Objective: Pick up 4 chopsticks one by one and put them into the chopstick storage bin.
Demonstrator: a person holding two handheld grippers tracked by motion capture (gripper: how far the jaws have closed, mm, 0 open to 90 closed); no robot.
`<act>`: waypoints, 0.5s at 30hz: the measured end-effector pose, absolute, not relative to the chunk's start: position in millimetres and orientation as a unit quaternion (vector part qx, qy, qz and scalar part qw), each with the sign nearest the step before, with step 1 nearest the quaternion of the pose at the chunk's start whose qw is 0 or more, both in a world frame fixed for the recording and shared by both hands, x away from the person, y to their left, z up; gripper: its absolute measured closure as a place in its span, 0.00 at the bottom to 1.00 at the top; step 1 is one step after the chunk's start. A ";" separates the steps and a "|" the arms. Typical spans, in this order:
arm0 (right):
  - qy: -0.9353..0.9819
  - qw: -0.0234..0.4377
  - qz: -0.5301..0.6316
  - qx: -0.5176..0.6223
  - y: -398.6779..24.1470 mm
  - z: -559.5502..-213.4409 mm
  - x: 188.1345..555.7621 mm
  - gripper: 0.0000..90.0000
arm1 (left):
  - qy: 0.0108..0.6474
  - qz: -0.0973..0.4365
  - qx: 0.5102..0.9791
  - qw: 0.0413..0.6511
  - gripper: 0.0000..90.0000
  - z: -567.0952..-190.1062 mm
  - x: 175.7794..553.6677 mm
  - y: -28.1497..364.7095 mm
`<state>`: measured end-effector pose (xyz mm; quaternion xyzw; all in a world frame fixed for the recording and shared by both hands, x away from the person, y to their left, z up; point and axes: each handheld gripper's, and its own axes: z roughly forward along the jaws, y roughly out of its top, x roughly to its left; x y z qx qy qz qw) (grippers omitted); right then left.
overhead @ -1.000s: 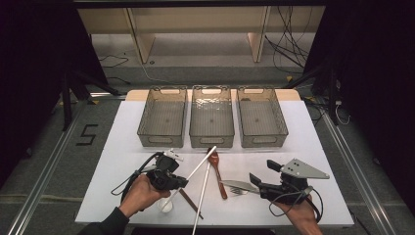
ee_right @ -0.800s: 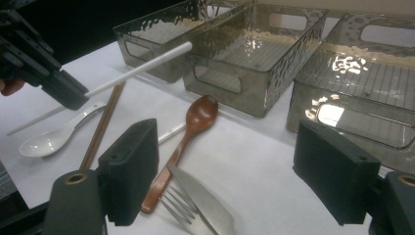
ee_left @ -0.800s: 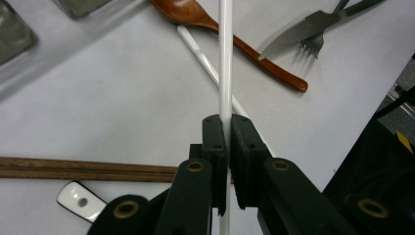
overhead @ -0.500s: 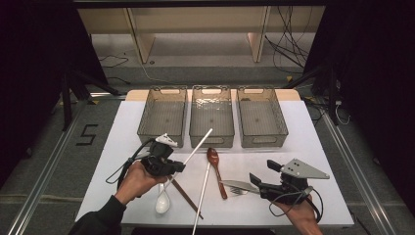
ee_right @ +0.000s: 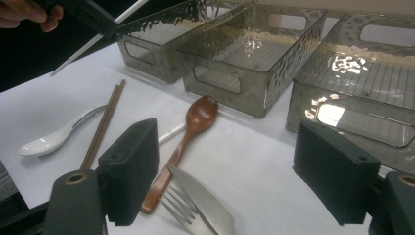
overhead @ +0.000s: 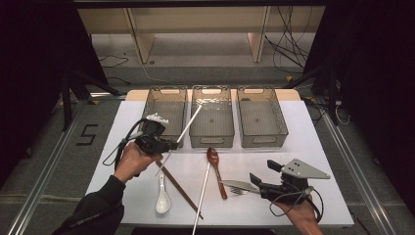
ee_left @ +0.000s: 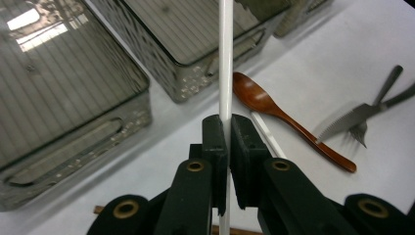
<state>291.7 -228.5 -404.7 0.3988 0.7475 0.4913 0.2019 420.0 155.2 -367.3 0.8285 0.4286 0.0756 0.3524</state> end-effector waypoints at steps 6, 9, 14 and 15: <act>0.747 0.202 0.491 0.399 -228.8 -404.6 291.8 0.29 | 0.443 0.087 0.818 0.357 0.94 -363.3 437.2 164.8; 0.747 0.201 0.492 0.400 -229.0 -404.5 291.9 0.29 | 0.450 0.089 0.812 0.362 0.94 -363.1 445.4 168.7; 0.747 0.201 0.492 0.399 -228.7 -404.7 292.0 0.29 | 0.462 0.088 0.801 0.371 0.94 -362.9 458.0 174.7; 0.747 0.200 0.492 0.399 -228.7 -404.8 292.1 0.29 | 0.462 0.088 0.800 0.374 0.94 -362.3 460.0 175.5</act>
